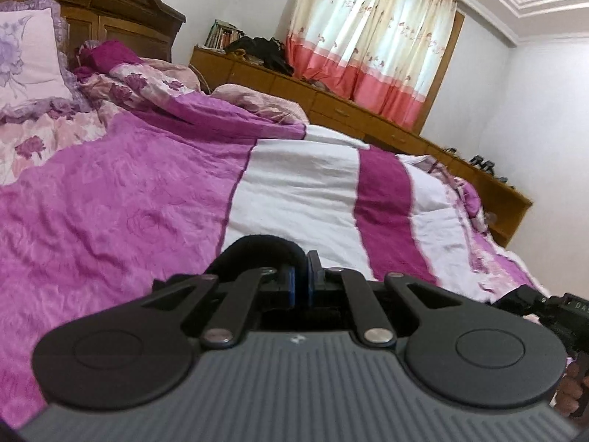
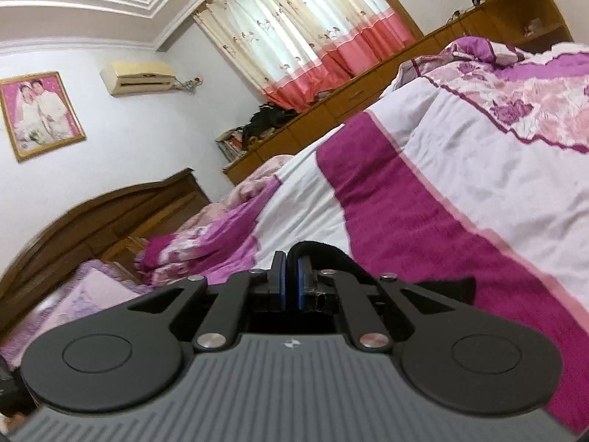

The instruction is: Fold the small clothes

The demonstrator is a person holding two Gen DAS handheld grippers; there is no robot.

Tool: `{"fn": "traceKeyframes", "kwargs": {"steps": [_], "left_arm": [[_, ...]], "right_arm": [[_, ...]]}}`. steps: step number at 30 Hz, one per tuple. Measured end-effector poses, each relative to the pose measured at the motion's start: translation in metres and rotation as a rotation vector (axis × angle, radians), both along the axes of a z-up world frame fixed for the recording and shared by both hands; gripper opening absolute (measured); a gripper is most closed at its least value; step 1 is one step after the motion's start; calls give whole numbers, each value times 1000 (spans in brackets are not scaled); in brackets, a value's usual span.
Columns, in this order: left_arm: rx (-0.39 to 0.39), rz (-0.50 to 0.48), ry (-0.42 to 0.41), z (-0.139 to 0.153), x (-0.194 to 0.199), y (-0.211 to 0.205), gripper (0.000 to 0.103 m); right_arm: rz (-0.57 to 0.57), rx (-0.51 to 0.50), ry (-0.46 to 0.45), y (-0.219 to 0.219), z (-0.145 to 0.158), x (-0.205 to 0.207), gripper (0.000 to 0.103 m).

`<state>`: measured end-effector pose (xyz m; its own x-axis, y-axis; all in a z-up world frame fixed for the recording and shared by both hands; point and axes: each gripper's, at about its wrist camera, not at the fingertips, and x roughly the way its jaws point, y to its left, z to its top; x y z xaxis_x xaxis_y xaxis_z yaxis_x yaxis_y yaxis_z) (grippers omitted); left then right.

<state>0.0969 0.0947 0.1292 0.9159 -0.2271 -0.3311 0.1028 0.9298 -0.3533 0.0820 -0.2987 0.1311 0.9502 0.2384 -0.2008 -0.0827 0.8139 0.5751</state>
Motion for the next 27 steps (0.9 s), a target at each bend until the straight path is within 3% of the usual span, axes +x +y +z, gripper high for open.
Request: {"fn": "traceKeyframes", "kwargs": {"steps": [8, 16, 20, 21, 23, 25, 27], "left_arm": [[74, 25, 124, -46, 73, -10, 7], [121, 36, 226, -91, 109, -3, 11], [73, 22, 273, -103, 118, 5, 27], [62, 20, 272, -103, 118, 6, 29], [57, 10, 266, -102, 117, 6, 42], [76, 13, 255, -97, 114, 4, 57], [108, 24, 233, -92, 111, 1, 61]], "right_arm": [[-74, -122, 121, 12, -49, 76, 6], [-89, -183, 246, 13, -106, 125, 7], [-81, -159, 293, 9, -120, 139, 8], [-77, -156, 298, 9, -121, 141, 11], [-64, -150, 294, 9, -121, 142, 21], [-52, -151, 282, 9, -119, 142, 39], [-56, -161, 265, 11, -113, 138, 57]]}}
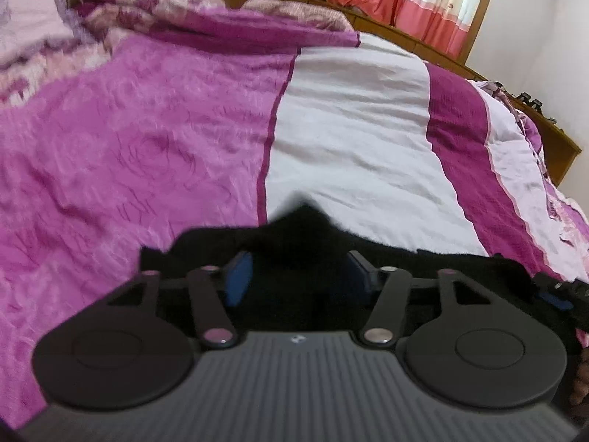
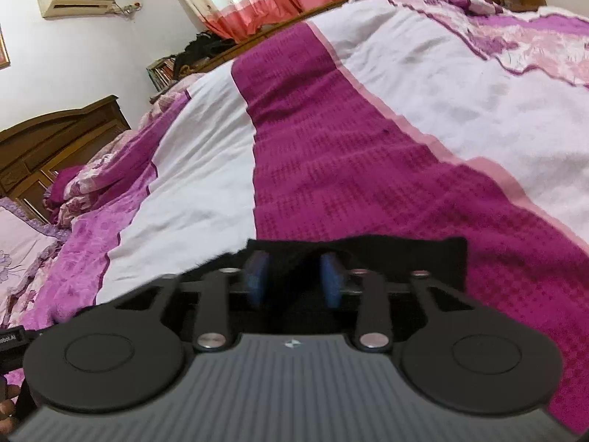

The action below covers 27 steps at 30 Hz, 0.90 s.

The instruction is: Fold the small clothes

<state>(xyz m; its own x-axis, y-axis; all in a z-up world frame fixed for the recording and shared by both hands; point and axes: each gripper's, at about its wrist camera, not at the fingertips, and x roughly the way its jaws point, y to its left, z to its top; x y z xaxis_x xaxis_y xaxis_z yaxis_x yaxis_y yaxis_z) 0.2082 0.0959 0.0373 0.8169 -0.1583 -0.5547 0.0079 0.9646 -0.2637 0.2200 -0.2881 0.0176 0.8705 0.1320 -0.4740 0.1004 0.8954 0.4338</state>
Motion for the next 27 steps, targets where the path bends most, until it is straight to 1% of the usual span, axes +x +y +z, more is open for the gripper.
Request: {"fn": "traceKeyframes", "kwargs": {"steps": [1, 4, 10, 15, 18, 22, 27], "left_arm": [[19, 3, -8, 3, -1, -1, 62], [42, 4, -11, 8, -5, 0, 62], [82, 12, 1, 13, -16, 7, 62], [81, 10, 52, 17, -29, 12, 62], [96, 4, 78, 22, -38, 10, 62], [97, 3, 119, 28, -52, 10, 62], [82, -9, 153, 31, -74, 8, 62]], "right_arm": [[-7, -9, -11, 1, 3, -3, 63], [-16, -20, -32, 0, 10, -11, 68], [-28, -11, -36, -11, 21, -33, 69], [-26, -16, -29, -21, 31, -55, 69], [-17, -17, -16, -25, 35, -66, 70], [-11, -15, 19, -32, 37, -83, 70], [-40, 57, 53, -46, 27, -109, 70]]}}
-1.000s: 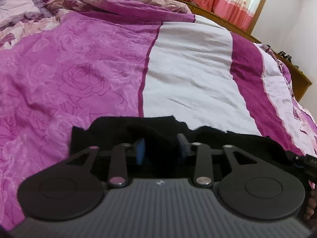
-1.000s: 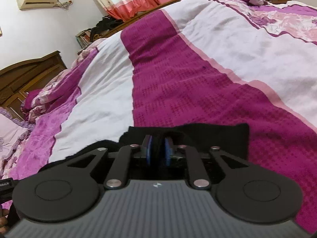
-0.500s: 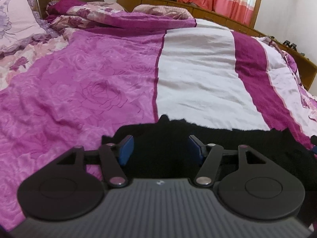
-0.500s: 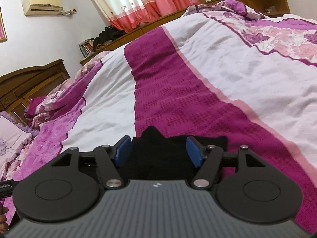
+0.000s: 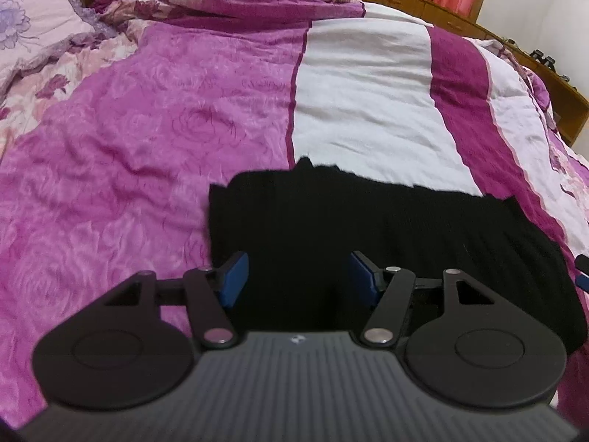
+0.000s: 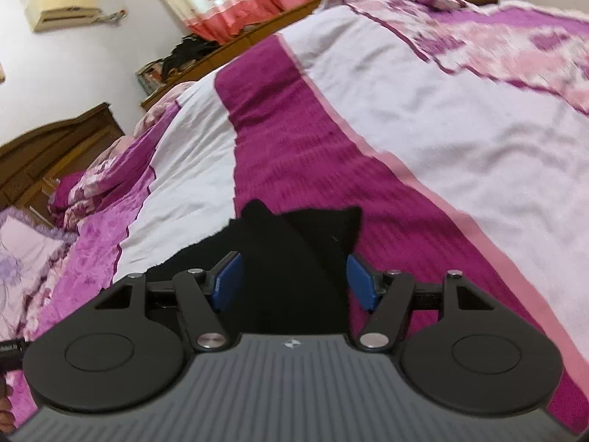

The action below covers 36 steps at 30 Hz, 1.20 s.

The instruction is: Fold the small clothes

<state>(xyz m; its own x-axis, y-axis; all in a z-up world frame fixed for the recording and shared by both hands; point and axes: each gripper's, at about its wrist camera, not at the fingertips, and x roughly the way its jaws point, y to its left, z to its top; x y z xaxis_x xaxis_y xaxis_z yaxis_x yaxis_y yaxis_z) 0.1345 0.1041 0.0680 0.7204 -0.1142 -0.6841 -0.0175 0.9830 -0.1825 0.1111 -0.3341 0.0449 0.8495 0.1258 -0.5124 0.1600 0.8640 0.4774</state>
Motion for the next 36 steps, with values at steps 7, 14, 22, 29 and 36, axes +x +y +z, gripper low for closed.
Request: {"fn": "traceKeyframes", "kwargs": {"steps": [7, 14, 22, 29, 36], "left_arm": [[-55, 5, 55, -5, -31, -3, 62], [-44, -26, 91, -10, -56, -13, 62], [-55, -47, 126, -17, -72, -22, 62], [-55, -52, 157, -25, -78, -23, 62], [-50, -59, 165, -28, -80, -25, 62]], "right_arm": [[-31, 66, 30, -13, -10, -29, 70], [-26, 102, 75, -16, -22, -43, 71], [48, 132, 106, -8, -30, -49, 72], [75, 182, 102, -4, -31, -42, 76], [75, 239, 87, 0, -36, -31, 76]]}}
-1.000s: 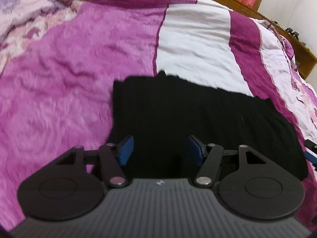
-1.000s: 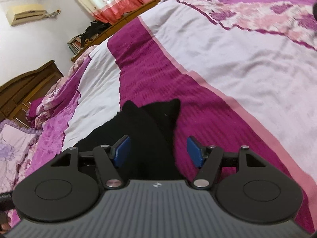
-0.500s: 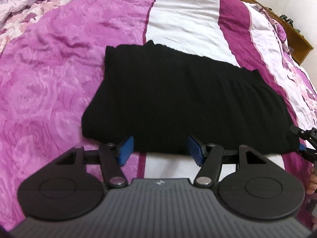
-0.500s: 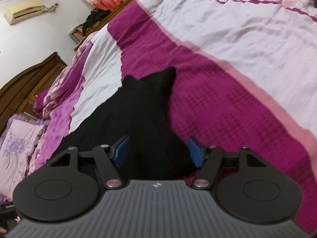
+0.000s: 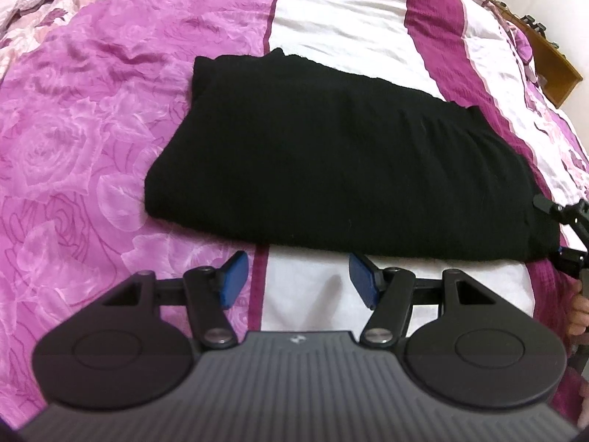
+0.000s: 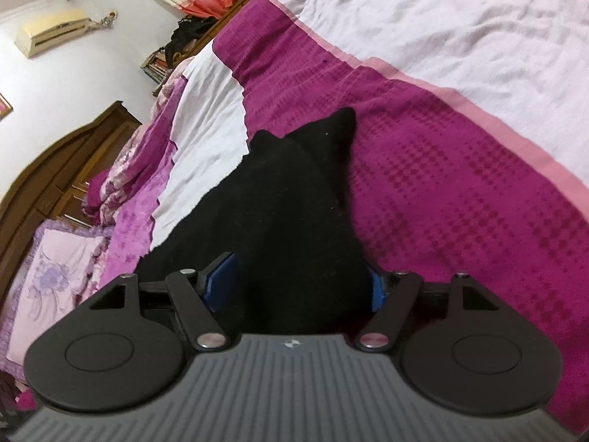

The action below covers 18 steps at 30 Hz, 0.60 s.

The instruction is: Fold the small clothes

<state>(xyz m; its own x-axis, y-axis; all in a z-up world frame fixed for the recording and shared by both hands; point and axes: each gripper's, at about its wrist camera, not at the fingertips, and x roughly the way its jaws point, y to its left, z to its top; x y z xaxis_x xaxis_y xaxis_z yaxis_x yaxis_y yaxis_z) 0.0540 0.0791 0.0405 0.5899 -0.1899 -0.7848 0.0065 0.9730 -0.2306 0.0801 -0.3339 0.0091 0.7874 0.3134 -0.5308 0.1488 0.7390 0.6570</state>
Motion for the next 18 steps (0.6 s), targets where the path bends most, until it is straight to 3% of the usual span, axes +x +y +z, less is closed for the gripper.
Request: {"fn": "traceKeyframes", "kwargs": {"steps": [13, 18], "left_arm": [[7, -8, 6, -2, 0, -2, 62], [16, -13, 7, -2, 0, -2, 62]], "right_arm": [[-28, 38, -20, 1, -5, 13, 76], [-37, 24, -25, 4, -5, 16, 68]]}}
